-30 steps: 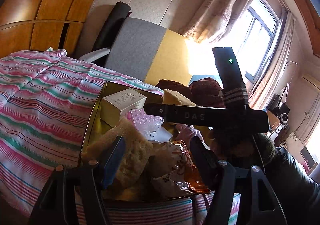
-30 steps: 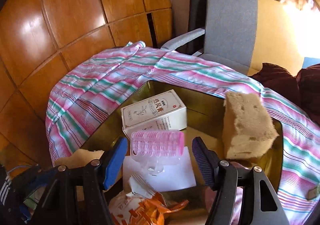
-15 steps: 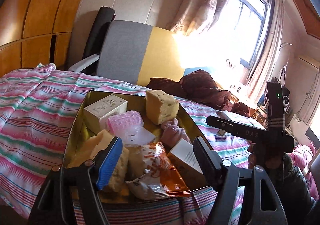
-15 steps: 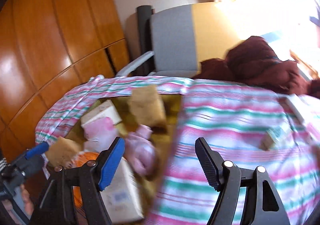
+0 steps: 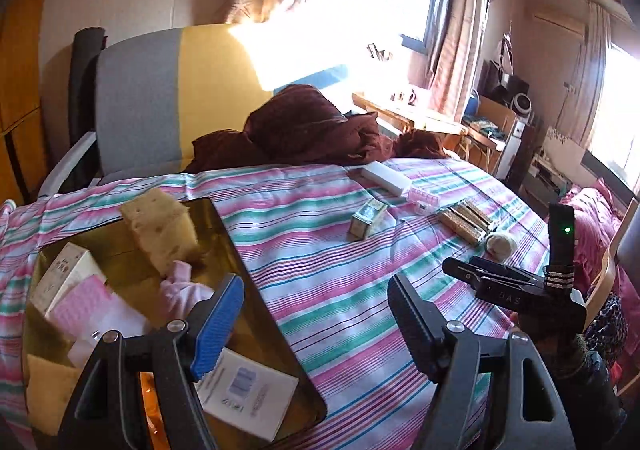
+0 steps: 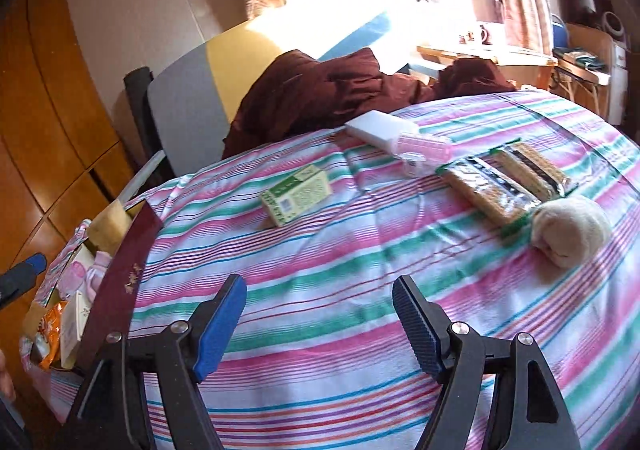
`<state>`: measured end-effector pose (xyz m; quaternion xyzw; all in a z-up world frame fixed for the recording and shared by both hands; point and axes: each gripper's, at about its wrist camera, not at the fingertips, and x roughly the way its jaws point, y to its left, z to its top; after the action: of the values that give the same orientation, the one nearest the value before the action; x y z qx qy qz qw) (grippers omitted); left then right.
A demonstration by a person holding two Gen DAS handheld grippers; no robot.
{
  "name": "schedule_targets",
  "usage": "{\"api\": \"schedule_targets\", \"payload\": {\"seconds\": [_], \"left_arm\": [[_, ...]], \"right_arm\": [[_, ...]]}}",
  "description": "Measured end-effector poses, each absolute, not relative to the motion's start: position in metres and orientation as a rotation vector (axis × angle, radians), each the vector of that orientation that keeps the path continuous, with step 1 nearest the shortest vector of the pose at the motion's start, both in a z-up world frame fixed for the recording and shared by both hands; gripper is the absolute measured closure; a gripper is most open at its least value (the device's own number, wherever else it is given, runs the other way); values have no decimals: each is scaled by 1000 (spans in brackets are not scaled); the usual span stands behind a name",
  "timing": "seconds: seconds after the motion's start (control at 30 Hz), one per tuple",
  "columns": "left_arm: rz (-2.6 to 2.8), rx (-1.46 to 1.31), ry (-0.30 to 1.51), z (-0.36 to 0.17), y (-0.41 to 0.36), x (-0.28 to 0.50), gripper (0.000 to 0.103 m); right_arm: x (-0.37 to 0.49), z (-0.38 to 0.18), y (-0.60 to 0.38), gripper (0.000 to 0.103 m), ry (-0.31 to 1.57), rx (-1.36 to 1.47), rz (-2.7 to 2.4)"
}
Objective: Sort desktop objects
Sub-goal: 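Withdraw both tools from the tin back toward the pile, then grasp the green essential-oil box with the left tool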
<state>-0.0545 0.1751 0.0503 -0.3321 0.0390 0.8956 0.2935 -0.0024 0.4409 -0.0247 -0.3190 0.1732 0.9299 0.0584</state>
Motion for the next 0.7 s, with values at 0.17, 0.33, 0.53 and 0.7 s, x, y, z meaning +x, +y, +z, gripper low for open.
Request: {"api": "schedule_targets", "payload": {"seconds": [0.17, 0.33, 0.53, 0.7], "left_arm": [[2316, -972, 216, 36, 229, -76, 27], [2283, -1046, 323, 23, 266, -101, 27], [2236, -1094, 419, 13, 307, -135, 27], [2214, -1041, 580, 8, 348, -152, 27]], "right_arm": [[6, -39, 462, 25, 538, -947, 2779], [4, -46, 466, 22, 555, -933, 2794], [6, -49, 471, 20, 630, -912, 2831], [6, -56, 480, 19, 739, -914, 2841]]}}
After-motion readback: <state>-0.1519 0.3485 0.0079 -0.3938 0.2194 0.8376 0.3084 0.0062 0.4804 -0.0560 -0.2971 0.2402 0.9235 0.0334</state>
